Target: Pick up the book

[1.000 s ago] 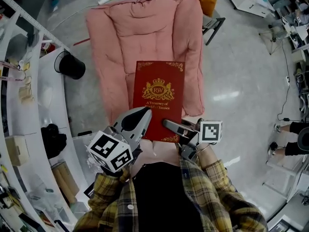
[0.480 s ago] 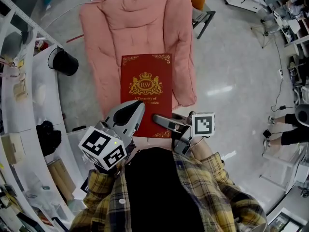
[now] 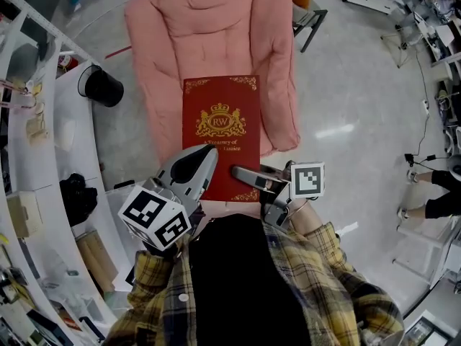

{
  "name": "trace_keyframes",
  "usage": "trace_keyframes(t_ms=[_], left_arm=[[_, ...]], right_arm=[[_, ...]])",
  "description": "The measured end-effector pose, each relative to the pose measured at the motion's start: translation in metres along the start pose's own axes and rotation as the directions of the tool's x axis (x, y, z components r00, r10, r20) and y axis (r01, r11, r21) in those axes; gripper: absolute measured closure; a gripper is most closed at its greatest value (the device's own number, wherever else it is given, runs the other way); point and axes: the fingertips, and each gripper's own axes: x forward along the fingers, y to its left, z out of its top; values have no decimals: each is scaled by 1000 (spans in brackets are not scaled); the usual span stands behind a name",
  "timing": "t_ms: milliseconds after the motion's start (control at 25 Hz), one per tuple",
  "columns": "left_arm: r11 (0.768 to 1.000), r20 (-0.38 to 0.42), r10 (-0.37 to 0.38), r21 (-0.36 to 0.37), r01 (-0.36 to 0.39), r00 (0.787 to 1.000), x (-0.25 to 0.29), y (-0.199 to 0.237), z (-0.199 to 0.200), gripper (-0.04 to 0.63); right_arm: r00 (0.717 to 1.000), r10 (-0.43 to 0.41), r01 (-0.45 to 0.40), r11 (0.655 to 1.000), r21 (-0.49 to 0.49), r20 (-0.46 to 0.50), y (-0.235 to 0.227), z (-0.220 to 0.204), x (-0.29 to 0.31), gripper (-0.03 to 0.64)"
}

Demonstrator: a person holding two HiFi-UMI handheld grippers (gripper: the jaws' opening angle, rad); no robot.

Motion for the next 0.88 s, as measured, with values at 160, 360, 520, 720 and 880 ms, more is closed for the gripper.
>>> trace_keyframes(t_ms=[160,360,520,720,880], left_arm=[[1000,-3,1,-3,-1,1000,-3,0,0,591],[1000,-5,-4,-1,4,1000,-5,1,-2,591],[1000,-10,-7,-5,7,1000,-4,1,-4,591],[1000,-7,-9,-24,9,1000,-5,7,-4,591],[999,-1,-4,-35,4,1000,-4,18,2,591]], right_arm=[[1000,8,-8,1000,-3,-8,3,-2,3,357],[1000,7,-7,1000,2,-3,2,-5,5,357],[1000,-4,4,1000,14,6,-1,-7,2,357],[1000,-18,17,1000,19,19,-2,-5,1,357],[999,-22,22,1000,15,24,-4,2,4,357]])
